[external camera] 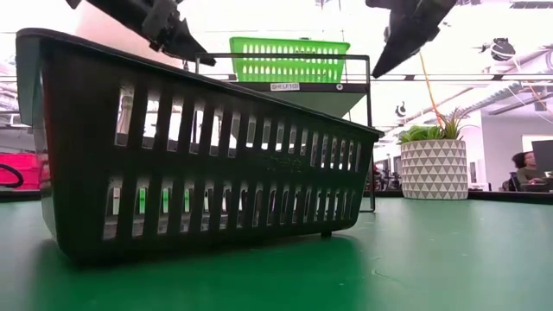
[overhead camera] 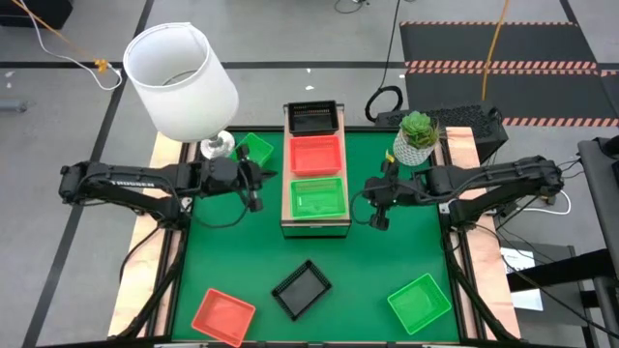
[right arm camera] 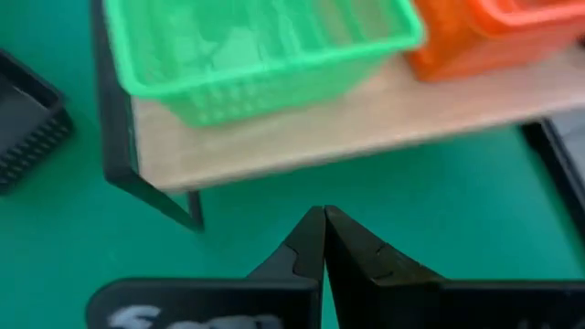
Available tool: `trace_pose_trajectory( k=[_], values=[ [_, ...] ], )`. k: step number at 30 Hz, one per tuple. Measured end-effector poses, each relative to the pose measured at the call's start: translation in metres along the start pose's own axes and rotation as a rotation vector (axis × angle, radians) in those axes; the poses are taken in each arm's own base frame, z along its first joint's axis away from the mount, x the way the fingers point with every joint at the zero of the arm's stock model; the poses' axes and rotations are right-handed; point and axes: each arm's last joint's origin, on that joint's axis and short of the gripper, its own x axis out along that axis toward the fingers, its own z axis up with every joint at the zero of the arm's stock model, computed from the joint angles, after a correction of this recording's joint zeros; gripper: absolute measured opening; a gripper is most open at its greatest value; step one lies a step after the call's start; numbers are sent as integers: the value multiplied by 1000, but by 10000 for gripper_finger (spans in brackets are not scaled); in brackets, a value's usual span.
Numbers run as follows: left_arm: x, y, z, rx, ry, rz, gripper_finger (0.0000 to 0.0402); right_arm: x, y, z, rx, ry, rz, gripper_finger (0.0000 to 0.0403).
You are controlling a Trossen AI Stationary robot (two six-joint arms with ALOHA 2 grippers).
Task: Stack baskets on shelf by color
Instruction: Adjust the green bin on the shelf
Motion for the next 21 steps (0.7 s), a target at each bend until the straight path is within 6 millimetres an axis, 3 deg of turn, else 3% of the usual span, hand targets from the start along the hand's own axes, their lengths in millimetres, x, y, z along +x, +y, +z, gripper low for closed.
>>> trace_pose_trajectory(
  k=[8, 21],
  values=[
    [-3, -8, 3, 11, -20, -33, 12, 18, 11, 4, 23, -108, 83, 4],
    [-3, -9, -2, 24, 21, -42, 12, 17, 16, 10, 28, -173, 161, 4]
  ],
)
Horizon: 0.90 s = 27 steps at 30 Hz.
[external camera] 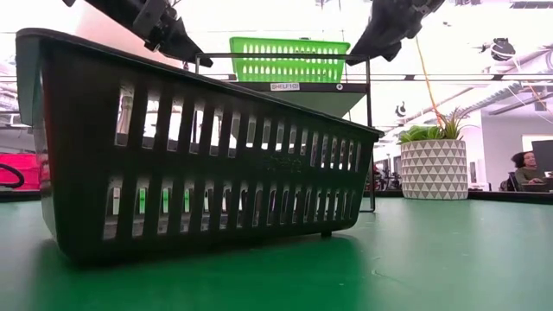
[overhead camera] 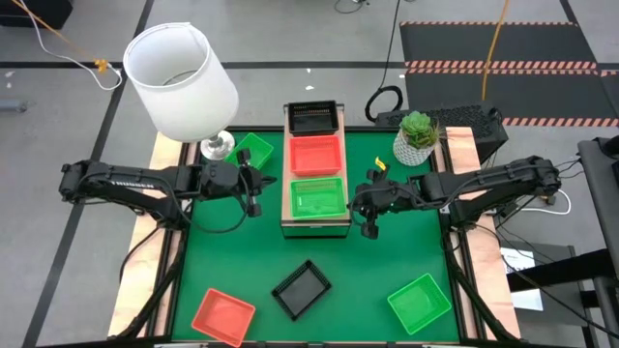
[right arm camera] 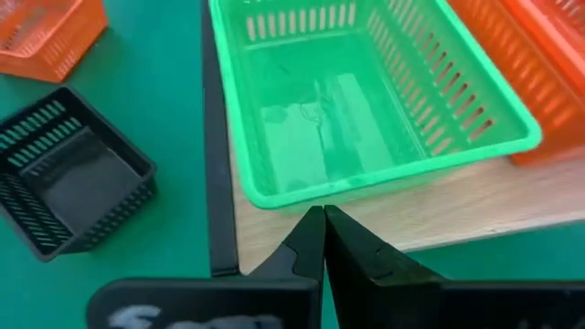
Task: Stack baskets on shelf by color
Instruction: Adjust the green bin on the shelf, then stack the top green bin on top of the green bin on the shelf
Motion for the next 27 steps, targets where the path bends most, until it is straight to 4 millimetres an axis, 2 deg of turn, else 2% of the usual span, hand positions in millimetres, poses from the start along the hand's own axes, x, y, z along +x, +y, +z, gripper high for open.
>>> trace_pose_trajectory(
  k=[8, 13, 21, 27],
  values=[
    [0, -1, -3, -10, 26, -5, 12, 0, 1, 1, -20, -9, 19, 4],
    [-1, -2, -11, -65, 112, -16, 12, -4, 4, 1, -68, -21, 32, 4],
    [-7, -10, -33, -171, 338, -25, 14, -22, 11, -7, -126, 13, 61, 4],
    [-11, -18, -40, -175, 414, 58, 43, -39, 15, -15, -167, 39, 52, 4]
  ],
)
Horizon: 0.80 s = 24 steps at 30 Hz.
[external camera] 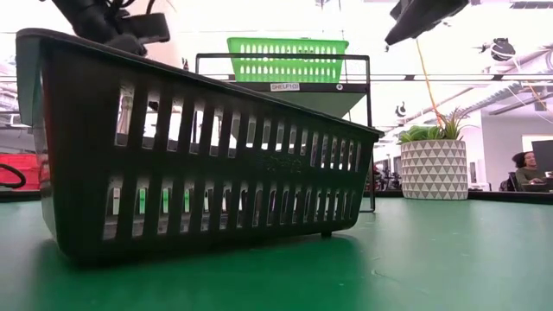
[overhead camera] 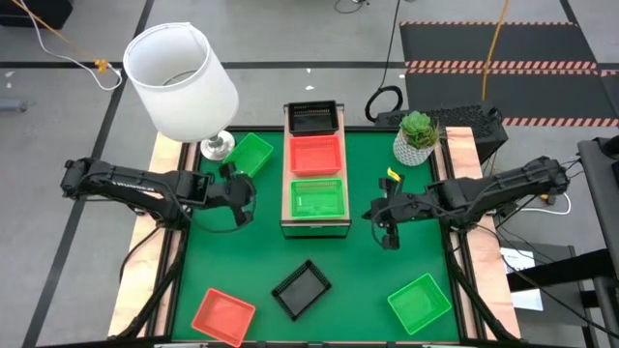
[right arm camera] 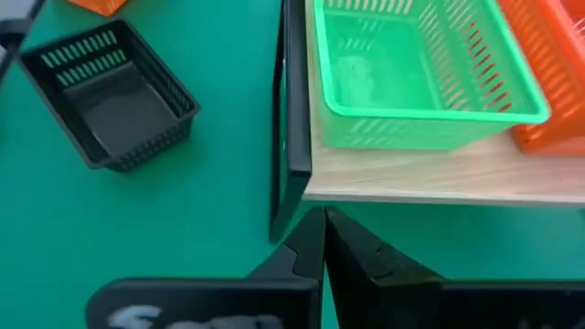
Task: Stack baskets on shelf by color
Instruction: Stack the top green bin on top of the green bin on the shelf
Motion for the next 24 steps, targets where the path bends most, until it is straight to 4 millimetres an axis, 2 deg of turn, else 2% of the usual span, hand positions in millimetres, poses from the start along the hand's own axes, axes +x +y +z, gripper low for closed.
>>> trace_pose_trajectory(
  k=[7, 12, 19, 24],
  values=[
    [12, 12, -11, -103, 57, 154, 142, -3, 4, -14, -33, -6, -18, 4],
    [34, 14, -26, -40, 22, 180, 205, -5, 2, -21, -41, -20, -18, 4],
    [58, 22, -46, 17, -44, 247, 217, -10, 1, -20, -60, -45, -16, 4],
    [70, 33, -61, -11, -26, 274, 198, -11, 1, -20, -68, -46, -18, 4]
  ],
)
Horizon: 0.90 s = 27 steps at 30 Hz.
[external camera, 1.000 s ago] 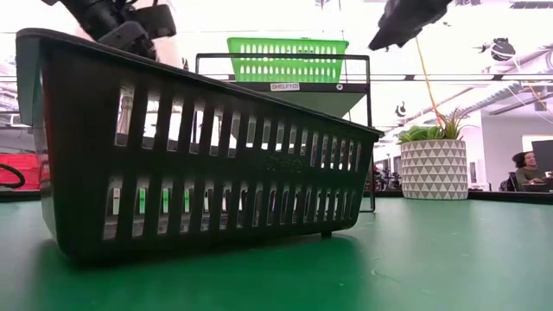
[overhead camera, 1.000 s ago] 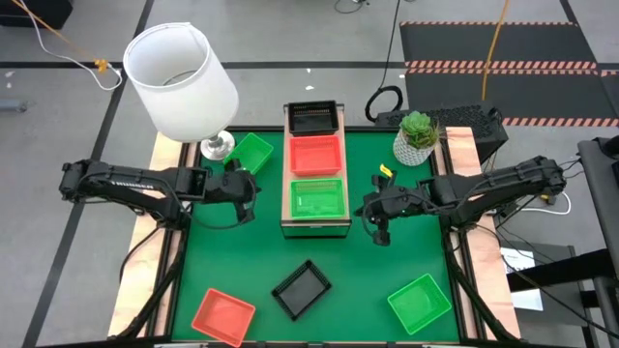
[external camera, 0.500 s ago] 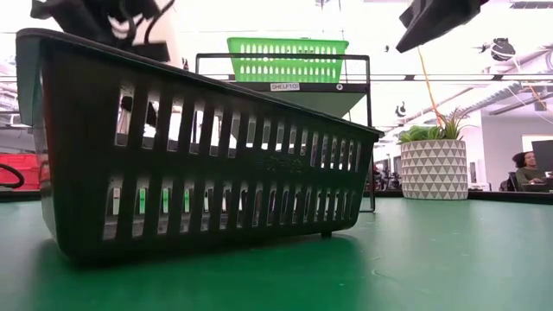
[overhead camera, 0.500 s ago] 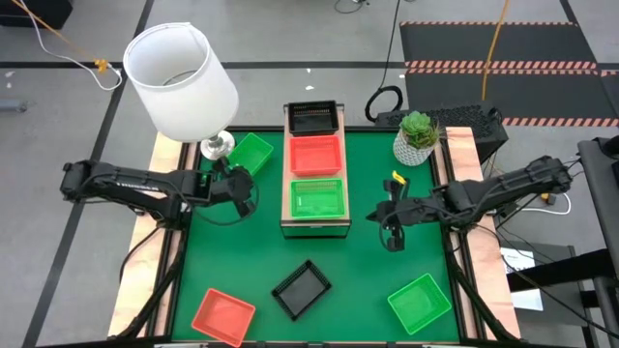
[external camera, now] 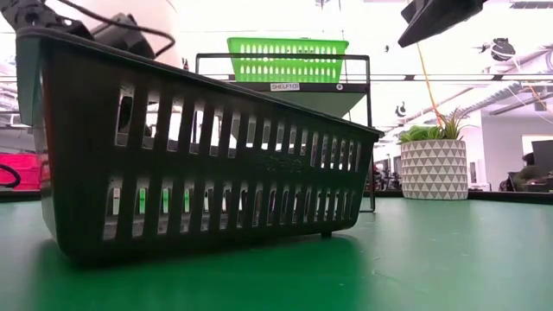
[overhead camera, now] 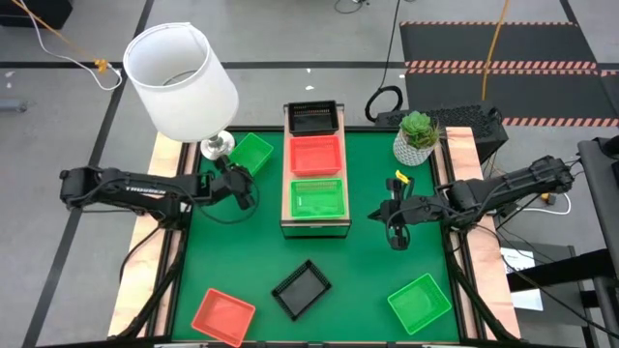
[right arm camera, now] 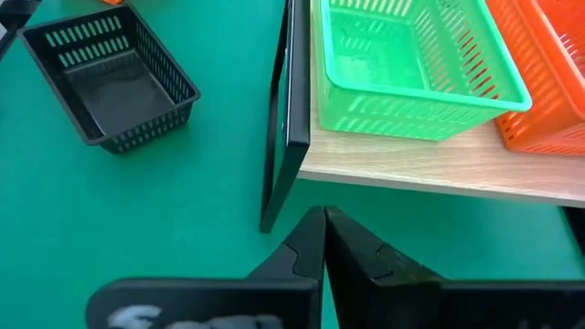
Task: Stack baskets on shelf by color
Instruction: Stack the top green bin on top of the green bin on the shelf
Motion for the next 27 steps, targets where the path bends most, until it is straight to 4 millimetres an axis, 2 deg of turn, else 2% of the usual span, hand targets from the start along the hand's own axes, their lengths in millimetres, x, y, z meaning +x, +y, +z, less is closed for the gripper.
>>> trace_pose_trajectory(
  k=[4, 10, 16, 24, 27],
  values=[
    [8, 6, -6, -14, 23, 25, 168, 0, -1, 0, -17, -1, -24, 4],
    [21, 9, -4, -12, 25, -20, 123, 0, -1, 0, -16, -4, -51, 4],
    [32, 11, -10, -20, 83, -17, 94, 0, -1, 0, -14, -5, -49, 4],
    [32, 11, -9, -14, 88, -22, 13, 0, -1, 0, -15, -2, -46, 4],
    [27, 9, -4, -5, 65, -35, 16, 0, -1, 0, -16, -1, -46, 4]
  ],
)
